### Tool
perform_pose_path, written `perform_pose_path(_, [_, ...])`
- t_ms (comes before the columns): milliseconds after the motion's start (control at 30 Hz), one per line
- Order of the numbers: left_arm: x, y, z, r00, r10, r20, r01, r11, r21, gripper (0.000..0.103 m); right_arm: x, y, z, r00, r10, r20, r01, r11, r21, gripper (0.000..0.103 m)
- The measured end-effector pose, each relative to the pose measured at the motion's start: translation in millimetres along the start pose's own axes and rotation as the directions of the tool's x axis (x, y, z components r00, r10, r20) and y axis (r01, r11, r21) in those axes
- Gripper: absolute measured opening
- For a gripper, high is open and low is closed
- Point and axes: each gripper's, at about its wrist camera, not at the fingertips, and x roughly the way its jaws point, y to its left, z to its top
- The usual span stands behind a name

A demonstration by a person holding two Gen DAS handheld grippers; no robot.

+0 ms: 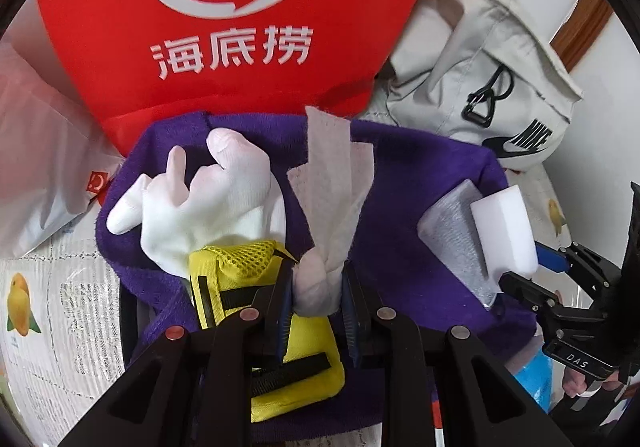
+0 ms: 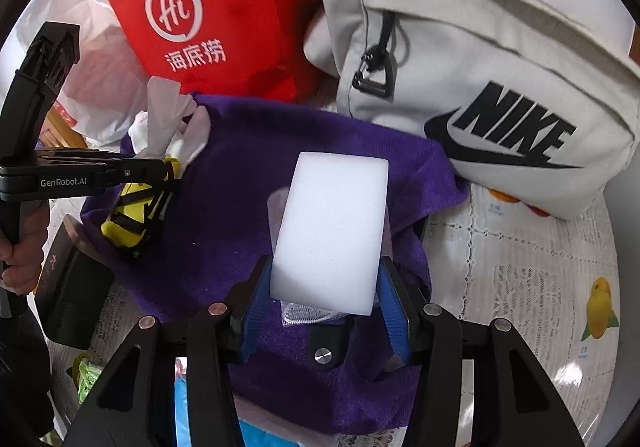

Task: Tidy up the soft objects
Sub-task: 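Lower and release the tissue with the left tool while the right tool releases the sponge on the towel, then grasp the green wet-wipe pack with the left tool while the right tool grasps the black watch strap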

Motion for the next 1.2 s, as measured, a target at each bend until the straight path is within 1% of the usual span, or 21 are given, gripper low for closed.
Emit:
perform_pose_path(133, [4.2, 3.5, 0.2, 1.000, -0.004, -0.009, 0.004, 1.000, -0.011, 0.024, 6.2, -2.7, -1.0, 1.000, 0.005, -0.019, -0.005, 1.000, 0.010, 0.052])
perform_pose_path(200, [5.1, 3.7, 0.3, 1.000, -0.012, -0.019, 0.012, 1.000, -0.013, 0.029, 7.9, -2.4, -1.4, 1.000, 0.005, -0.025, -0.005, 1.000, 0.010, 0.052])
perform_pose_path(267, [7.7, 1.1, 1.7, 0.999, -0.025, -0.021, 0.024, 1.000, -0.012, 0.036, 7.2, -0.4, -0.6, 1.000, 0.002, -0.022, -0.002, 1.000, 0.001, 0.054])
perform_pose_path(333, [4.6, 0.8, -0.4, 1.000, -0.026, -0.018, 0.026, 1.000, -0.005, 0.049, 6.7, 1.2, 0.4, 1.000, -0.002, -0.020, 0.002, 1.000, -0.005, 0.060])
perform_pose_path(367, [3.3, 0.0, -1.3, 1.000, -0.017, -0.015, 0.017, 1.000, -0.002, 0.051, 6.5, 2.5, 0.3, 1.000, -0.004, -0.018, 0.004, 1.000, -0.008, 0.061])
perform_pose_path(433, [-0.9, 0.3, -3.0, 1.000, 0.007, -0.015, -0.007, 1.000, 0.003, 0.052, 4.8, 5.3, 0.9, 1.000, -0.017, -0.016, 0.016, 1.000, -0.014, 0.061])
perform_pose_path(467, [-2.3, 0.5, -4.1, 1.000, 0.017, -0.016, -0.017, 1.000, 0.003, 0.054, 2.9, 7.0, 1.0, 1.000, -0.020, -0.012, 0.020, 1.000, -0.017, 0.063])
perform_pose_path(600, [-14.0, 5.1, -11.1, 1.000, 0.024, -0.012, -0.024, 1.000, -0.007, 0.054, -11.1, 12.4, 1.0, 1.000, -0.024, 0.015, 0.024, 1.000, -0.019, 0.072])
perform_pose_path(800, [-47.6, 8.9, -30.1, 0.999, 0.039, 0.017, -0.040, 0.999, 0.007, 0.054, -42.2, 19.4, -7.4, 0.998, -0.043, 0.046, 0.044, 0.999, -0.015, 0.072])
perform_pose_path(833, [-58.2, 8.1, -36.7, 0.998, 0.043, 0.034, -0.044, 0.999, 0.013, 0.054, -47.8, 20.7, -10.3, 0.998, -0.046, 0.052, 0.047, 0.999, -0.013, 0.072])
perform_pose_path(967, [-93.5, 6.0, -62.7, 0.991, 0.043, 0.130, -0.046, 0.999, 0.022, 0.054, -75.8, 30.2, -30.7, 0.996, -0.045, 0.083, 0.045, 0.999, -0.001, 0.072])
perform_pose_path(1033, [-108.2, 3.8, -77.4, 0.986, 0.030, 0.162, -0.035, 0.999, 0.025, 0.054, -92.2, 34.9, -45.8, 0.994, -0.040, 0.101, 0.039, 0.999, 0.014, 0.072])
perform_pose_path(1200, [-128.4, -10.4, -119.1, 0.987, -0.017, 0.159, 0.012, 0.999, 0.033, 0.054, -124.7, 49.7, -85.2, 0.991, -0.006, 0.135, 0.003, 1.000, 0.025, 0.072])
